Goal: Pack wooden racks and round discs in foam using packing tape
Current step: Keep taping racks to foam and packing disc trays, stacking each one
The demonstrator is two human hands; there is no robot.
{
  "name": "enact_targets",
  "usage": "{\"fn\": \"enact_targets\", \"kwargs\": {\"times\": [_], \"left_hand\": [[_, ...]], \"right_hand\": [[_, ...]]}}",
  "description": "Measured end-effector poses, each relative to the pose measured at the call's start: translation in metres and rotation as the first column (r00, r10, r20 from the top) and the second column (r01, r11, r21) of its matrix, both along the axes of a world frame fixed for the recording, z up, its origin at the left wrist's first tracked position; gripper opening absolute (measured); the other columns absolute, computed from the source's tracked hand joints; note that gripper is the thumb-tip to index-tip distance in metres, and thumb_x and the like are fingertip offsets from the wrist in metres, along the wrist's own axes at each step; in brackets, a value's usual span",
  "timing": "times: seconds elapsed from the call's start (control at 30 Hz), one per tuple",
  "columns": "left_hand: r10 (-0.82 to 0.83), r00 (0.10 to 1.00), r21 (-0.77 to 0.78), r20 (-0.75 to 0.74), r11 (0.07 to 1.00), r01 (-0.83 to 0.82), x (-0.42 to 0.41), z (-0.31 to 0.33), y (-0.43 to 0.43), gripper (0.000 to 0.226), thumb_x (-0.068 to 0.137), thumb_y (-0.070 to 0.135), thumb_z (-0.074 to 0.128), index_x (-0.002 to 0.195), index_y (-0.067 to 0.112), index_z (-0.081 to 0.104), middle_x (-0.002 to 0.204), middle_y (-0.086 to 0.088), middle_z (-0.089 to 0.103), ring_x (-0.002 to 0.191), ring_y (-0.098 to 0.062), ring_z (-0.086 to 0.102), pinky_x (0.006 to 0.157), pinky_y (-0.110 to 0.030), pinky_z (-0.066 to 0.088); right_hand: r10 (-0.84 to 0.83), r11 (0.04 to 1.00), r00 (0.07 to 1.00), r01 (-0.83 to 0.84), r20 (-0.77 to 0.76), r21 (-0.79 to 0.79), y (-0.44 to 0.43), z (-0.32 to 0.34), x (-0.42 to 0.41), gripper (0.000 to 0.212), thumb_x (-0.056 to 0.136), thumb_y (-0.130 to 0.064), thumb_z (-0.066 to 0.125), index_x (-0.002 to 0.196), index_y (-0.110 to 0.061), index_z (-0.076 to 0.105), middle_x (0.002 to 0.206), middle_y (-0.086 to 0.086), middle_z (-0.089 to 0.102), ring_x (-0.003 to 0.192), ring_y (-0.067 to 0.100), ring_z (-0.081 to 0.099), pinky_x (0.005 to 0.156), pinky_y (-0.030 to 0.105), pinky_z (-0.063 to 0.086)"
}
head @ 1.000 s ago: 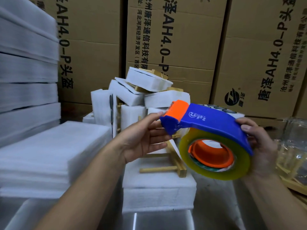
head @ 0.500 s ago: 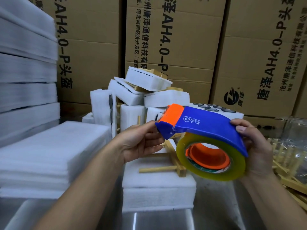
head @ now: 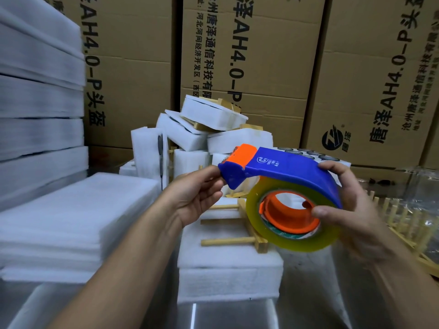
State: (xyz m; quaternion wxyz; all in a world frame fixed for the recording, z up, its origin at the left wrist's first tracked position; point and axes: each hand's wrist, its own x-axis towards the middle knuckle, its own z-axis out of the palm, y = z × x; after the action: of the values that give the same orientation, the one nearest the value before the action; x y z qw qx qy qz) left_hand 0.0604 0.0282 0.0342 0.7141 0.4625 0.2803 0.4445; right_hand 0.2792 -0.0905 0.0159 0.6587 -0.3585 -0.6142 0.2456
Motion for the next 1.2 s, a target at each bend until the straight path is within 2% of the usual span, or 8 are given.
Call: {"fn": "enact_targets", "kwargs": {"times": [0.13, 0.3, 0.5, 0.63, 0.7, 0.87, 1.03, 1.2], "left_hand": [[0.007, 1.0, -0.017, 0.01, 1.0, -0.007, -0.002, 0.002, -0.002, 0.02, 0.084, 0.016, 0.066, 0.065, 0.009, 0.064, 0.048, 0.002, 0.062, 0.037, -0.001, 0.056, 0.036, -0.013, 0.044], [0.021, 0.999, 0.038, 0.027, 0.999, -0.022, -0.004, 0.005, -0.003, 0.044, 0.085, 0.018, 0.064, 0.042, 0.011, 0.069, 0.048, 0.002, 0.062, 0.037, -0.001, 0.056, 0.038, -0.013, 0.046], [0.05, 0.997, 0.042, 0.054, 0.998, -0.052, -0.007, 0.008, -0.007, 0.021, 0.084, 0.016, 0.065, 0.067, 0.006, 0.07, 0.049, 0.001, 0.064, 0.036, -0.001, 0.054, 0.037, -0.012, 0.045], [0.068, 0.998, 0.107, 0.015, 0.992, -0.069, -0.004, 0.008, -0.011, 0.032, 0.082, 0.013, 0.067, 0.05, 0.01, 0.073, 0.049, 0.0, 0.063, 0.036, -0.001, 0.053, 0.038, -0.012, 0.045], [0.099, 0.995, 0.126, 0.014, 0.987, -0.1, -0.002, 0.008, -0.014, 0.029, 0.081, 0.012, 0.066, 0.052, 0.009, 0.071, 0.047, 0.001, 0.061, 0.036, -0.001, 0.052, 0.039, -0.012, 0.045], [0.168, 0.985, 0.216, -0.036, 0.964, -0.157, 0.001, 0.005, -0.013, 0.028, 0.085, 0.012, 0.061, 0.057, 0.011, 0.065, 0.041, 0.004, 0.054, 0.034, -0.002, 0.047, 0.038, -0.012, 0.042], [0.244, 0.965, 0.207, -0.093, 0.953, -0.221, 0.003, 0.004, -0.009, 0.025, 0.082, 0.009, 0.062, 0.057, 0.01, 0.064, 0.04, 0.003, 0.054, 0.031, -0.001, 0.04, 0.034, -0.011, 0.036], [0.39, 0.916, 0.293, -0.09, 0.89, -0.35, -0.021, 0.016, -0.004, 0.018, 0.078, 0.01, 0.069, 0.06, 0.009, 0.068, 0.052, 0.0, 0.066, 0.031, 0.001, 0.04, 0.035, -0.009, 0.034]], "right_hand": [[-0.126, 0.991, 0.979, 0.115, 0.163, 0.073, -0.004, -0.003, 0.0, 0.066, 0.052, -0.008, 0.075, 0.1, -0.05, 0.059, 0.105, -0.01, 0.063, 0.089, 0.015, 0.068, 0.067, 0.022, 0.056], [-0.42, 0.896, 0.859, 0.342, 0.291, 0.283, -0.003, -0.008, -0.005, 0.059, 0.062, -0.022, 0.074, 0.108, -0.056, 0.059, 0.127, -0.014, 0.053, 0.11, 0.018, 0.06, 0.085, 0.029, 0.055], [-0.402, 0.913, 0.828, 0.331, 0.391, 0.238, -0.003, -0.006, -0.003, 0.074, 0.044, -0.066, 0.082, 0.113, -0.061, 0.054, 0.136, -0.023, 0.039, 0.121, 0.012, 0.051, 0.087, 0.023, 0.054], [-0.426, 0.9, 0.815, 0.34, 0.392, 0.273, -0.005, -0.006, 0.0, 0.073, 0.051, -0.037, 0.081, 0.115, -0.06, 0.053, 0.137, -0.019, 0.037, 0.126, 0.015, 0.047, 0.087, 0.018, 0.052], [-0.446, 0.889, 0.813, 0.353, 0.375, 0.291, -0.006, -0.005, 0.0, 0.078, 0.056, -0.023, 0.09, 0.114, -0.061, 0.053, 0.135, -0.018, 0.039, 0.125, 0.013, 0.048, 0.084, 0.013, 0.051], [-0.471, 0.869, 0.838, 0.387, 0.276, 0.309, -0.005, -0.005, 0.0, 0.092, 0.059, 0.018, 0.078, 0.111, -0.055, 0.055, 0.133, -0.003, 0.048, 0.105, 0.016, 0.061, 0.08, 0.016, 0.053], [-0.403, 0.912, 0.882, 0.365, 0.243, 0.189, 0.0, -0.005, 0.0, 0.087, 0.064, 0.019, 0.071, 0.111, -0.052, 0.053, 0.127, 0.012, 0.055, 0.096, 0.02, 0.066, 0.074, 0.022, 0.057], [-0.32, 0.944, 0.916, 0.286, 0.242, 0.167, -0.02, -0.001, 0.014, 0.085, 0.058, 0.016, 0.071, 0.114, -0.046, 0.056, 0.108, -0.015, 0.068, 0.084, 0.003, 0.068, 0.064, 0.016, 0.056]]}}
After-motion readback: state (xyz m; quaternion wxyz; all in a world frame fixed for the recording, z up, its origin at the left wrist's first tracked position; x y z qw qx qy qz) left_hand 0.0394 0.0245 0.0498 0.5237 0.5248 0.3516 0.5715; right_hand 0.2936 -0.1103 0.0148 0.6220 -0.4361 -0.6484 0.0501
